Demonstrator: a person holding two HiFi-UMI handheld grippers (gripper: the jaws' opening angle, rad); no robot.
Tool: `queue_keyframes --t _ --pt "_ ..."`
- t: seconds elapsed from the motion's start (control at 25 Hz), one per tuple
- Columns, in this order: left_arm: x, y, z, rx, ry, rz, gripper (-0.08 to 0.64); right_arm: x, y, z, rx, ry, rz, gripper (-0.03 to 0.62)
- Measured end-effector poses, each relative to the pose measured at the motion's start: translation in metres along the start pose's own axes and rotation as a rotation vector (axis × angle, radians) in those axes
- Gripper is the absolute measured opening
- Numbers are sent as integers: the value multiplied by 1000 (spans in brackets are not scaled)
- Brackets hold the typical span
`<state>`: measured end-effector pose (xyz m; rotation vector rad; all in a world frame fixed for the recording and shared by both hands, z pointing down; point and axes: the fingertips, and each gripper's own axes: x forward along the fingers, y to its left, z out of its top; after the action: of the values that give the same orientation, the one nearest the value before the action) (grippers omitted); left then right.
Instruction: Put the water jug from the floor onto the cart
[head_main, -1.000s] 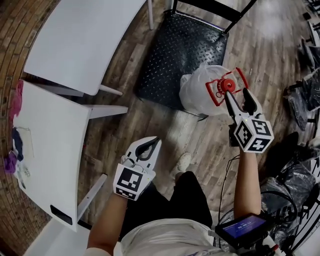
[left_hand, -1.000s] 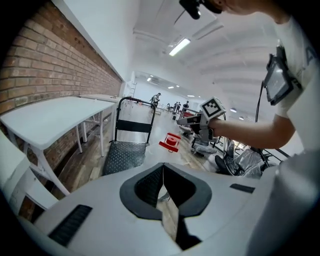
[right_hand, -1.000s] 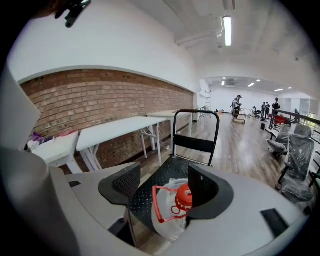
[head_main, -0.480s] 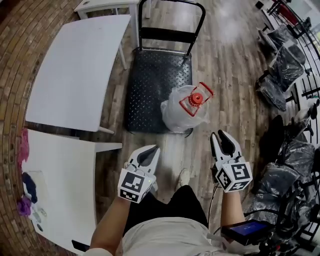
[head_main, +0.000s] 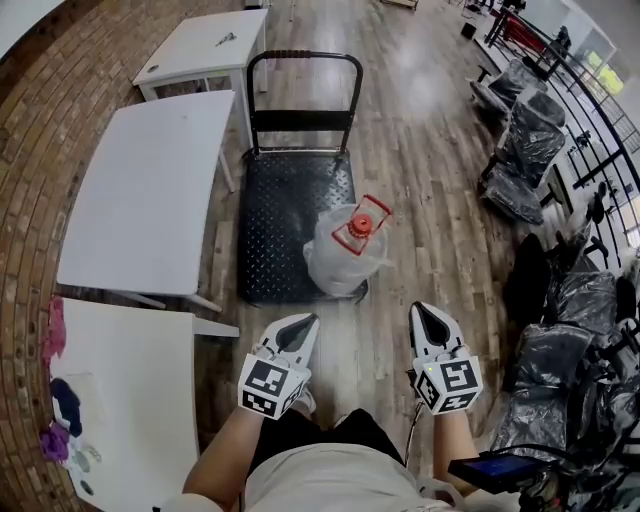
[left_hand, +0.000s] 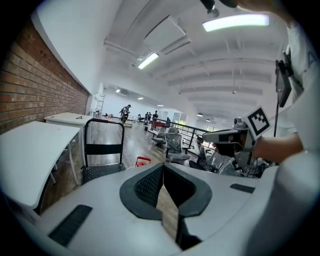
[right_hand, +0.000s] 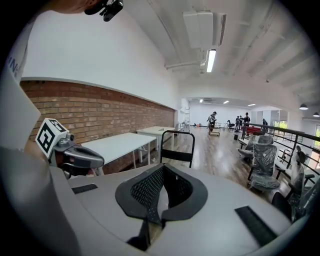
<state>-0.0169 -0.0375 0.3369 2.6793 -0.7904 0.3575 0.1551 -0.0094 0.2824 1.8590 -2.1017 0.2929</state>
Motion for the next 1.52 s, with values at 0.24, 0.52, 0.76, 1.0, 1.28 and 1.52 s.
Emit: queue_keyframes --t 0.24,0.52,0.76,1.0,1.28,1.52 --pt "-21 -40 -5 13 1 37 2 -56 -1 -14 28 -32 10 5" --pt "-64 -96 12 70 -33 92 2 -143 -8 -12 26 -105 16 5" --pt "-102 -142 21 114 -60 103 2 -200 2 -12 28 -154 22 5" --pt "-133 -157 22 137 -72 89 2 -219 27 -9 15 -156 24 5" --pt "-164 -127 35 149 -107 103 2 -212 62 10 18 -168 10 3" --pt "-188 -82 40 113 -144 115 2 -181 107 28 -16 -155 38 3"
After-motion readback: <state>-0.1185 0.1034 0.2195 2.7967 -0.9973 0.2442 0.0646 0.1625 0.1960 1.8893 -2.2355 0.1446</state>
